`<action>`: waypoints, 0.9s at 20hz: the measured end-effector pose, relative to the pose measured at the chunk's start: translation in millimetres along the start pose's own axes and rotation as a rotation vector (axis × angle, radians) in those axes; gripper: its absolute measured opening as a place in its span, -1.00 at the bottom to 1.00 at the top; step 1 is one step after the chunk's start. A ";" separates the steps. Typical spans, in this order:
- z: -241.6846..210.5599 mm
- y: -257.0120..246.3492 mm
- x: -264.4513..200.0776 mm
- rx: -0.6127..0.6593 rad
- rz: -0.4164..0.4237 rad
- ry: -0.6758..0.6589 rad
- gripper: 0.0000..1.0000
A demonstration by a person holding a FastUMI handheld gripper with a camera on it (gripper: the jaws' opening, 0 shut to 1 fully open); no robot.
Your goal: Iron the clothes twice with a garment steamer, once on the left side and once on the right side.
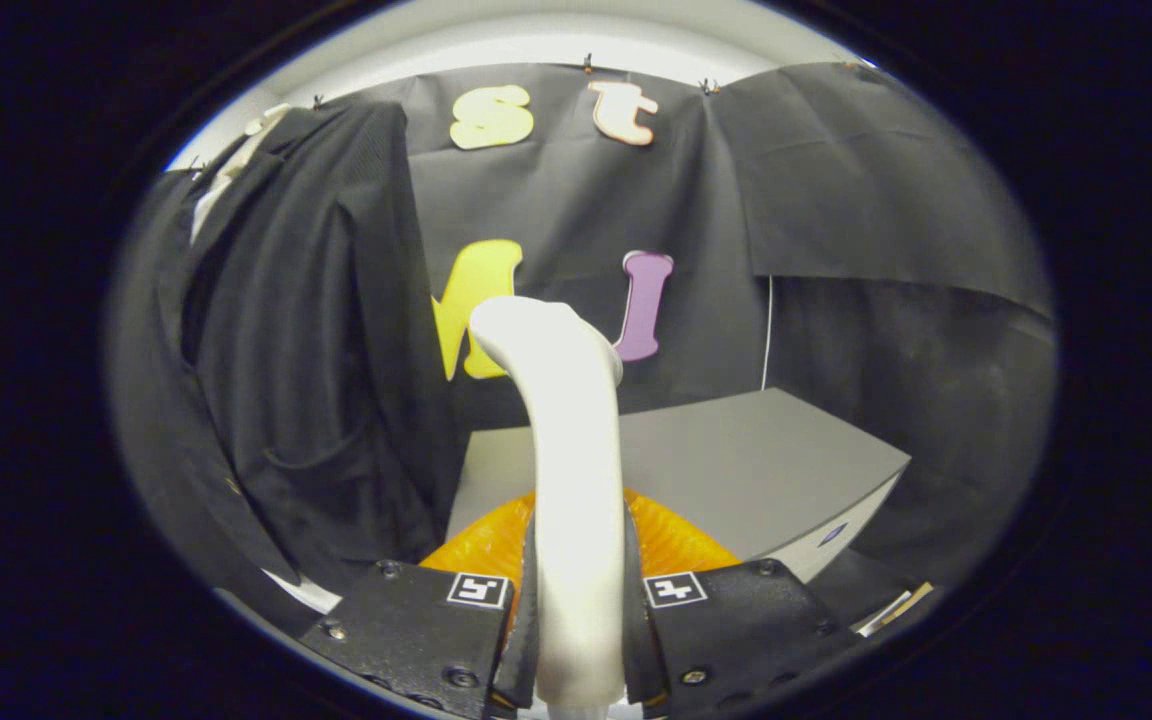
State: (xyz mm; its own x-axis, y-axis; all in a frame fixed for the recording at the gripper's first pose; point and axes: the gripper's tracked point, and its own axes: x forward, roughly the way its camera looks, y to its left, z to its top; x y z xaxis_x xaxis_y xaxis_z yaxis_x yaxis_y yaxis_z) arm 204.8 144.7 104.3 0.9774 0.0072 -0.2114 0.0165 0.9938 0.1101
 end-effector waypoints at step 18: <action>102.9 152.0 -112.0 0.021 0.133 -0.453 -0.29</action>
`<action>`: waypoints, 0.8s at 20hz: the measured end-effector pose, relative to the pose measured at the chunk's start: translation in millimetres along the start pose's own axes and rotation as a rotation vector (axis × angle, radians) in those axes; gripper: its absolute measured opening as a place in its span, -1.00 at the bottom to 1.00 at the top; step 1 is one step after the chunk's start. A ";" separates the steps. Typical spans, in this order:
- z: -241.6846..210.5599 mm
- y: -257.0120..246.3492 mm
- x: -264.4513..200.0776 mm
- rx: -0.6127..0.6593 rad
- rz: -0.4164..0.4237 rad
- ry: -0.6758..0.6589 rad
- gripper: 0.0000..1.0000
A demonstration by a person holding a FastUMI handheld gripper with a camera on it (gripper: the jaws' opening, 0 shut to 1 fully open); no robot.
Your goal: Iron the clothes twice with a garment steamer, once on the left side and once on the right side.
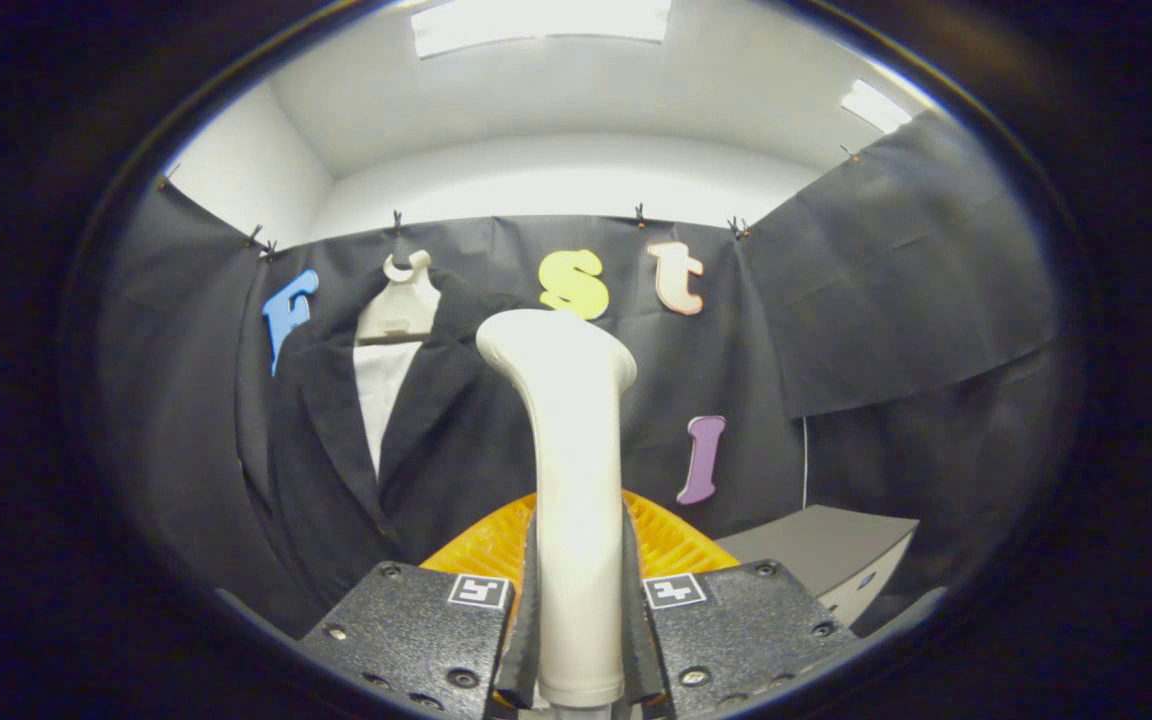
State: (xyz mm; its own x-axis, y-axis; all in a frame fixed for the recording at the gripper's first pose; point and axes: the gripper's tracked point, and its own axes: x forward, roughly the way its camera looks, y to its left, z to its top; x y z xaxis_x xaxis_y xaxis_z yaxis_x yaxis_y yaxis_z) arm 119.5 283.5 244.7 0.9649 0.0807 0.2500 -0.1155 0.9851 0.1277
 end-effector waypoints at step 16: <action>66.2 73.7 115.7 -0.070 0.041 -0.163 -0.29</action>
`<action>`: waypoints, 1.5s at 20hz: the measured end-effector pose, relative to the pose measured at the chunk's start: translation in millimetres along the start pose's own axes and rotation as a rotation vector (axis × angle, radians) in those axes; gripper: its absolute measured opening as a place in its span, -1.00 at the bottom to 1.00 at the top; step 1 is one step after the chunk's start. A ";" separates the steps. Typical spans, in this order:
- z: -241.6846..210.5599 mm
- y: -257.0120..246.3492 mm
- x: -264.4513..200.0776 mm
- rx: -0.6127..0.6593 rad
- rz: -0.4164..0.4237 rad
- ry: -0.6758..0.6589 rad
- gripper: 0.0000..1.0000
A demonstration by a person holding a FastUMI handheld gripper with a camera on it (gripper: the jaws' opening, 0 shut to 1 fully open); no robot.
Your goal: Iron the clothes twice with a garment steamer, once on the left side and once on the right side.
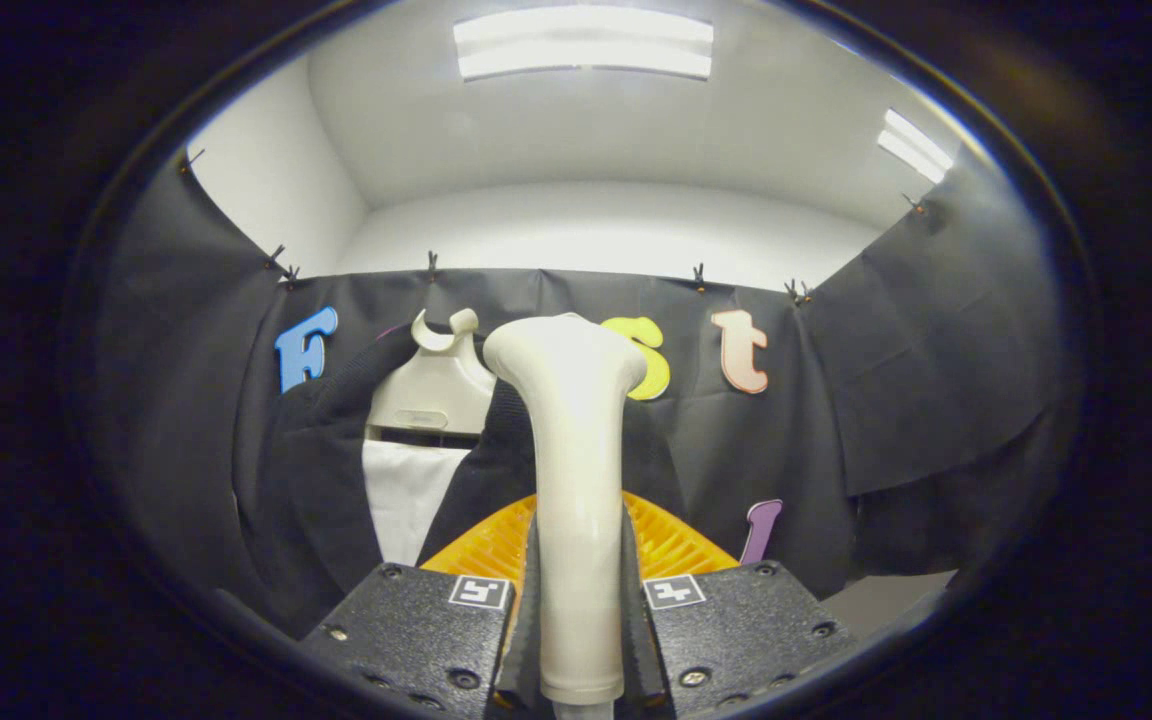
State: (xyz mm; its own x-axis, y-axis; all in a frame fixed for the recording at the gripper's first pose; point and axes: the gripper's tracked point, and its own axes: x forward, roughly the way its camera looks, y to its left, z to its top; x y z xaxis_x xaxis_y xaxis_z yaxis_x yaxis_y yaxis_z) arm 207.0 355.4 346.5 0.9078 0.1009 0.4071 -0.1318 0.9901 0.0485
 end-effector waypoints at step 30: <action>-205.6 -4.8 -113.0 -0.187 0.005 0.310 -0.28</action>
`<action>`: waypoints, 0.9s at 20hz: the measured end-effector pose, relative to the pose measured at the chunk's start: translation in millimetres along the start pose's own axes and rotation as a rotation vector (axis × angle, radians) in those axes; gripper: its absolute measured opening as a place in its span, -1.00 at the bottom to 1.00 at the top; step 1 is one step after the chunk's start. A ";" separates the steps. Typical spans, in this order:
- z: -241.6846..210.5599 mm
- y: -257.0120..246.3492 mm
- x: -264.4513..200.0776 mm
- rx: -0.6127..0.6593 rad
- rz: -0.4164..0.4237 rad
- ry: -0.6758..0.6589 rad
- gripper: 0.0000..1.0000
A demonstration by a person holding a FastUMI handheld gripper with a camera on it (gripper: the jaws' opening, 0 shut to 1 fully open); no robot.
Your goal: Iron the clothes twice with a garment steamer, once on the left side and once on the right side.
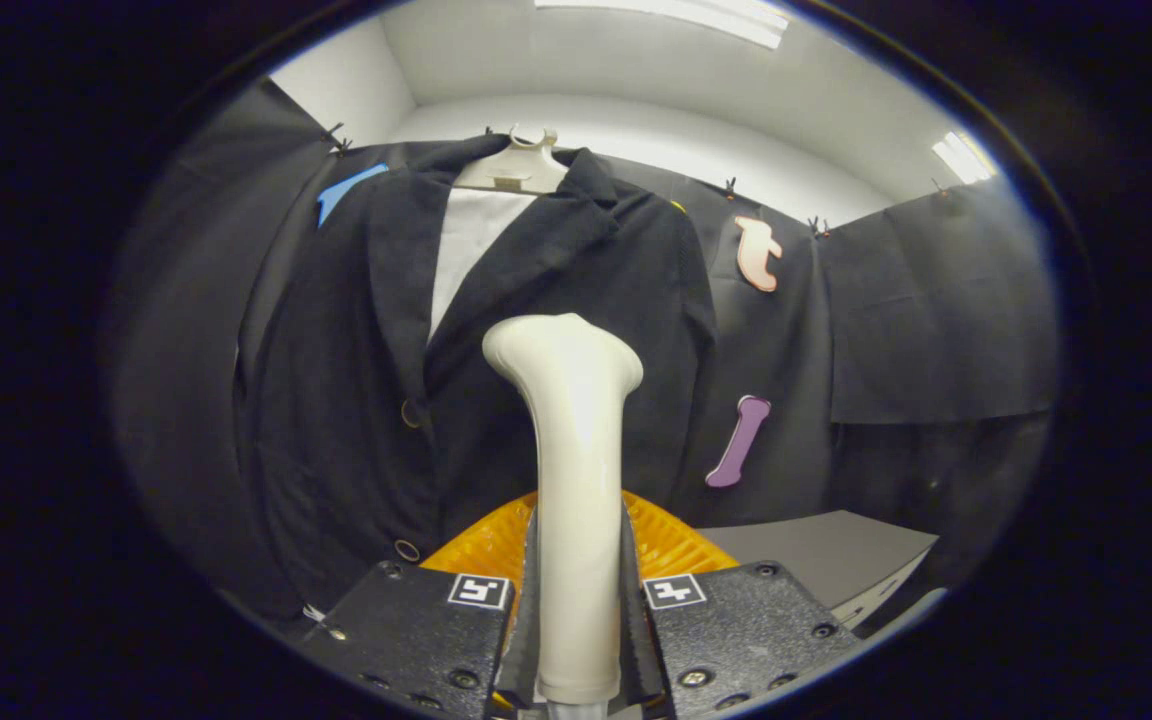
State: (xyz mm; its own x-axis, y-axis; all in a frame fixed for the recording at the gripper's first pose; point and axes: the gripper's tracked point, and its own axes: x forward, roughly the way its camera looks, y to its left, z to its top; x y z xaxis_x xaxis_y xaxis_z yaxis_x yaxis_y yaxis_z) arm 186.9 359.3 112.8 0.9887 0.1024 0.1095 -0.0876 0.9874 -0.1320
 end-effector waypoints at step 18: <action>-118.8 5.2 -68.4 -0.057 0.004 0.170 -0.29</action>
State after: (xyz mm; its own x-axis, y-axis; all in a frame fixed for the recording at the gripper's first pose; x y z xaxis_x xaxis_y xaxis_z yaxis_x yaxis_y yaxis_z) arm 133.3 343.1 -12.4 0.9951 0.0799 -0.0588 -0.0897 0.9780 -0.1882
